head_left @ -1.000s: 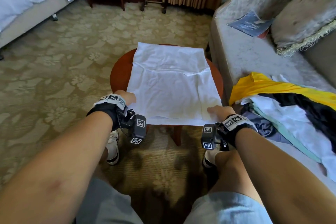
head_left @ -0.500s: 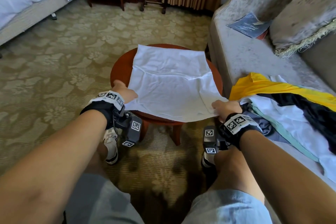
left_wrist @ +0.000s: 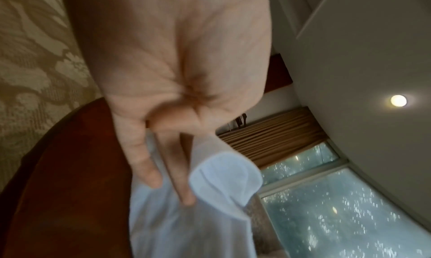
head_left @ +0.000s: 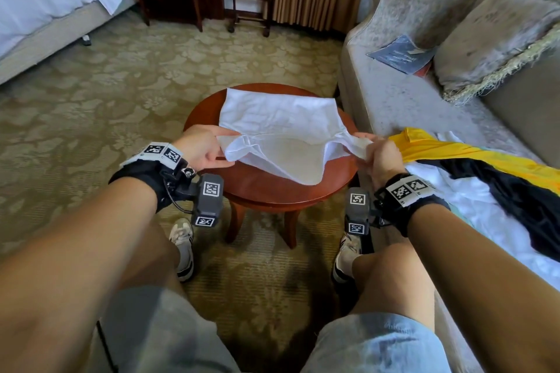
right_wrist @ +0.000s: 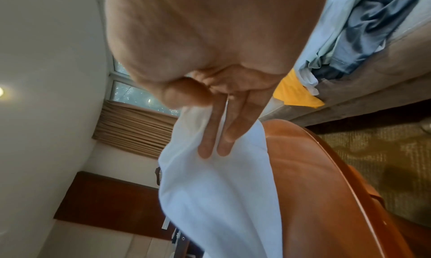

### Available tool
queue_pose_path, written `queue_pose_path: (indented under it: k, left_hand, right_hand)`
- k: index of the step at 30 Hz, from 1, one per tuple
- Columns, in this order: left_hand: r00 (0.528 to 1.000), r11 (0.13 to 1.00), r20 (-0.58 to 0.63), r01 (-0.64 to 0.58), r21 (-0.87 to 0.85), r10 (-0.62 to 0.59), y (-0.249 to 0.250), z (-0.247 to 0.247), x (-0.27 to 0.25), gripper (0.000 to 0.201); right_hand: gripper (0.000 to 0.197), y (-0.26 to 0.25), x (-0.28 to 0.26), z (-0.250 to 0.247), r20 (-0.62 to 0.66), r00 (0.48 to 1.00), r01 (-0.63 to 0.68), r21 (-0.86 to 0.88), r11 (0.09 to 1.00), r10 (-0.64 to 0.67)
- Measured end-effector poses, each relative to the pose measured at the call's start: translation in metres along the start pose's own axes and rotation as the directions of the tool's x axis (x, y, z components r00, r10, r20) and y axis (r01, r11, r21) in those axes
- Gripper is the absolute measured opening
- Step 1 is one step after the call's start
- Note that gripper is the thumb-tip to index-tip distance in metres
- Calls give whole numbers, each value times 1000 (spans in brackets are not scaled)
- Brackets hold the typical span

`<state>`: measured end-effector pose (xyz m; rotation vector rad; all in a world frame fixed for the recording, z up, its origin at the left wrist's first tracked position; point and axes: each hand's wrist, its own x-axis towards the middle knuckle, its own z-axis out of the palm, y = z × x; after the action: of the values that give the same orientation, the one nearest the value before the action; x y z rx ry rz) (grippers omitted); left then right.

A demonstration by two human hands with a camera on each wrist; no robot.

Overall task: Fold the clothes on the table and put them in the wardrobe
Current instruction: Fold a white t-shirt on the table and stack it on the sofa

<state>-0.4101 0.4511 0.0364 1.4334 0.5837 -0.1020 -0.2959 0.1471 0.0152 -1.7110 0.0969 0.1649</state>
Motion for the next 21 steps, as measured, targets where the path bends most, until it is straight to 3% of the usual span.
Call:
queue_pose_path:
  k: [2, 5, 9, 11, 13, 16, 19, 21]
  left_hand:
    - [998, 995, -33, -55, 85, 58, -5, -1, 1, 63]
    - [993, 979, -8, -111, 168, 114, -13, -7, 4, 32]
    - [998, 974, 22, -60, 219, 57, -19, -12, 9, 16]
    - [992, 942, -59, -84, 326, 109, -21, -16, 18, 24]
    - [963, 865, -107, -168, 473, 246, -24, -20, 25, 36]
    - [898, 774, -71, -331, 540, 434, -22, -21, 29, 31]
    - [887, 777, -50, -373, 508, 458, -17, -18, 31, 45]
    - [887, 788, -50, -380, 484, 458, -16, -16, 33, 43]
  right_hand:
    - [41, 4, 1, 0, -11, 999, 42, -63, 997, -42]
    - [37, 16, 0, 1, 20, 1000, -23, -9, 1000, 23]
    - [19, 27, 2, 3, 11, 999, -42, -47, 998, 43]
    - [20, 29, 3, 4, -49, 998, -53, -80, 995, 49]
    - [30, 38, 15, 2, -121, 991, -68, -99, 993, 55]
    - [52, 48, 33, -3, -224, 974, -52, -57, 997, 38]
    - [39, 50, 42, -3, -169, 986, 11, 21, 1000, -7]
    - [32, 34, 25, 3, -167, 986, 17, 43, 999, -10]
